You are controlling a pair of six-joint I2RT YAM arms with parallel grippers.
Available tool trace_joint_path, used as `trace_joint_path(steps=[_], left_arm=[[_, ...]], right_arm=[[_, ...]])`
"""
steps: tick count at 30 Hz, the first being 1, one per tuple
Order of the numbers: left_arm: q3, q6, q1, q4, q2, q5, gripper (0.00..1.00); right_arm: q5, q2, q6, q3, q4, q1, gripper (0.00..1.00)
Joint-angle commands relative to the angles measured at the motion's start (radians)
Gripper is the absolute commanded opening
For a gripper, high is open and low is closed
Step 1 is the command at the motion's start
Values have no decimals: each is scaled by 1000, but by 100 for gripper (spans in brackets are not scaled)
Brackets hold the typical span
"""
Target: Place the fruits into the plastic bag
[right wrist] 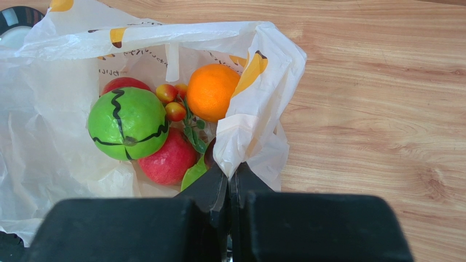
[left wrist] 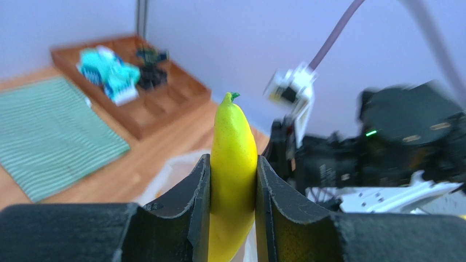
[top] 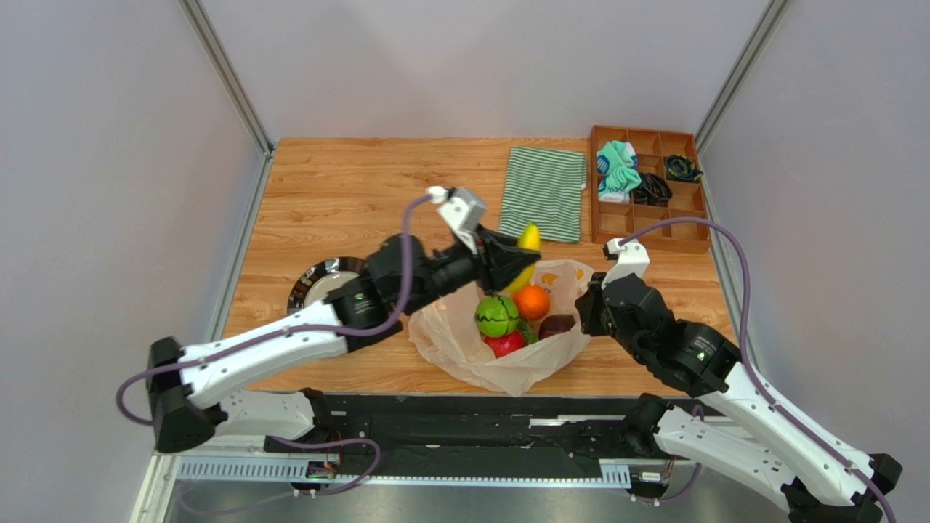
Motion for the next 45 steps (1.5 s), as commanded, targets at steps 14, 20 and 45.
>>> trace_joint_path(steps=[14, 20, 45], left_arm=[[269, -222, -107, -381, 432, -136, 0], [331, -238, -109, -522, 516, -139, 0], [421, -38, -109, -607, 425, -80, 79]], right_arm=[[23, -28, 8, 0, 8, 3, 3], [20, -30, 9, -2, 11, 3, 3], [18, -31, 9, 12, 3, 3, 3]])
